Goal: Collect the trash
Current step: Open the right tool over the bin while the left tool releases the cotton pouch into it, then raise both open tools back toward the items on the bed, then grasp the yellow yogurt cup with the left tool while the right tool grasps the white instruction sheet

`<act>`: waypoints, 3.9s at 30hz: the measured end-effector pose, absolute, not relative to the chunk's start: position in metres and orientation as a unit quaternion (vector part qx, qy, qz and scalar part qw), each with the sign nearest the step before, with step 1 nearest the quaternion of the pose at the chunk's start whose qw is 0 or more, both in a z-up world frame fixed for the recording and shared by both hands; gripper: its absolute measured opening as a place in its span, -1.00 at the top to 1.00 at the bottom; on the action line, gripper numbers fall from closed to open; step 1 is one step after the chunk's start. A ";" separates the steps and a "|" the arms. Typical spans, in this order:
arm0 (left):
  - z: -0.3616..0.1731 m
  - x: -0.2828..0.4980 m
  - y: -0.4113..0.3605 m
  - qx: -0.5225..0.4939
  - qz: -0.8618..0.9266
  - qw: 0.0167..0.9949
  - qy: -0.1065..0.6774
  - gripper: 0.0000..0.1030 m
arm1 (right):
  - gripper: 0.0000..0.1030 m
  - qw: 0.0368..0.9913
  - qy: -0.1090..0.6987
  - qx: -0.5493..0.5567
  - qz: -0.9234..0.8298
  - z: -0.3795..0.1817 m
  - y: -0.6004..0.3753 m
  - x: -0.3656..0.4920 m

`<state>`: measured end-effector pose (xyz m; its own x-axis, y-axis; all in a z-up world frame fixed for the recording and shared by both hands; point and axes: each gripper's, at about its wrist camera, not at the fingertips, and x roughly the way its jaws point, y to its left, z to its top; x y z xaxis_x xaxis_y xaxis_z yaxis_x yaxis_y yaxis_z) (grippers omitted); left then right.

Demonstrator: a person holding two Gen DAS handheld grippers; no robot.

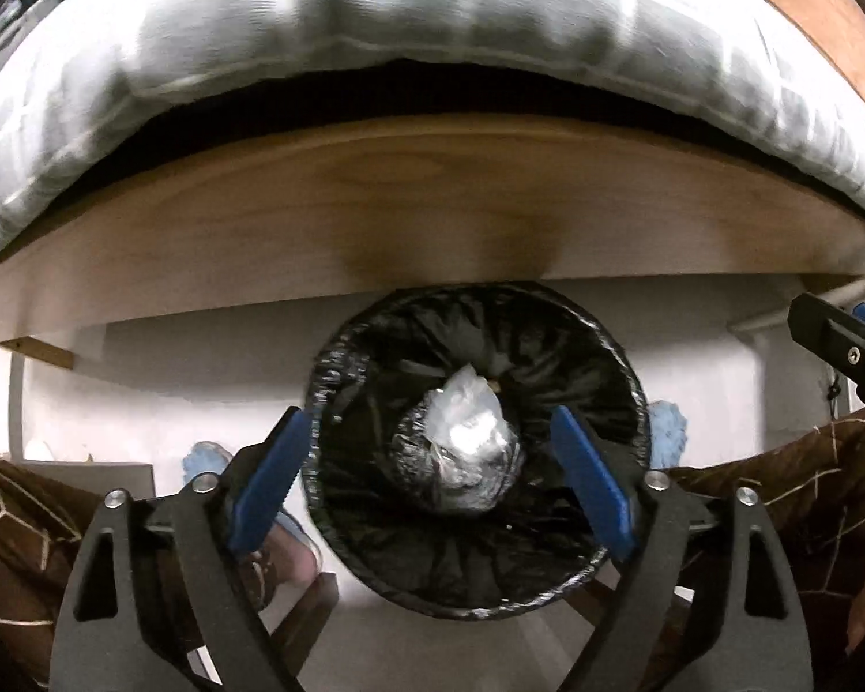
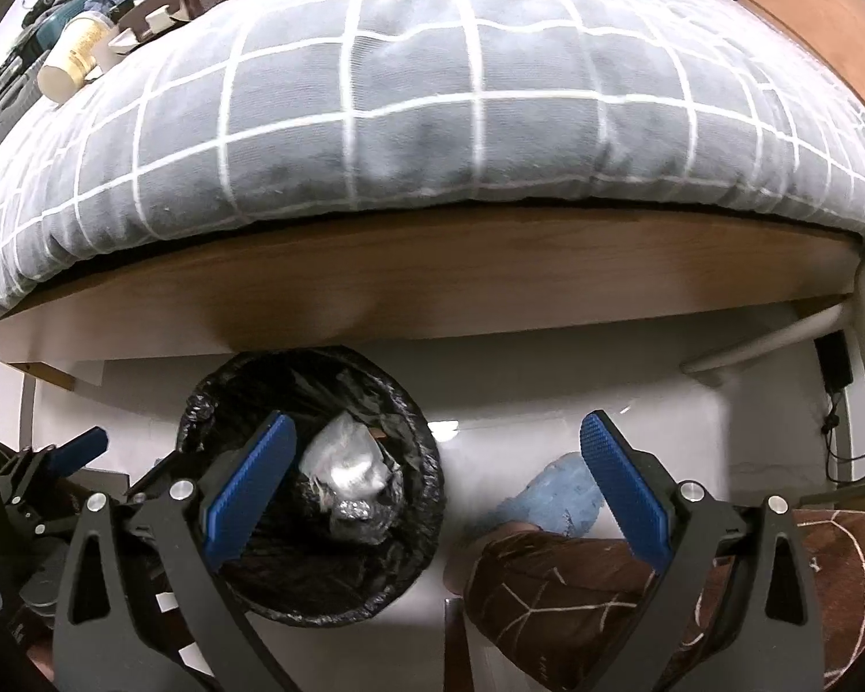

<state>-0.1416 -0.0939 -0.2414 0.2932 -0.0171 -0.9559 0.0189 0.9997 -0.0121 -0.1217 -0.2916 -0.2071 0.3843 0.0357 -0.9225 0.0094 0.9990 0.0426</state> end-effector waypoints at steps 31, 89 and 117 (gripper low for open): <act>-0.119 -0.152 -0.022 -0.042 0.005 0.862 0.505 -0.89 | -0.85 0.879 0.475 -0.015 0.051 -0.116 -0.245 -0.131; -0.060 0.069 0.068 -0.052 0.068 0.874 0.478 -0.89 | -0.85 0.888 0.455 -0.039 0.057 -0.073 -0.218 0.099; -0.091 0.134 0.069 -0.058 0.046 0.868 0.491 -0.48 | -0.85 0.878 0.475 -0.025 0.046 -0.111 -0.208 0.161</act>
<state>0.1336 0.0694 -0.0906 0.5134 0.0218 -0.8579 -0.1366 0.9890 -0.0566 0.1612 -0.2085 -0.1107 0.5442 0.0574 -0.8370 -0.1055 0.9944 -0.0004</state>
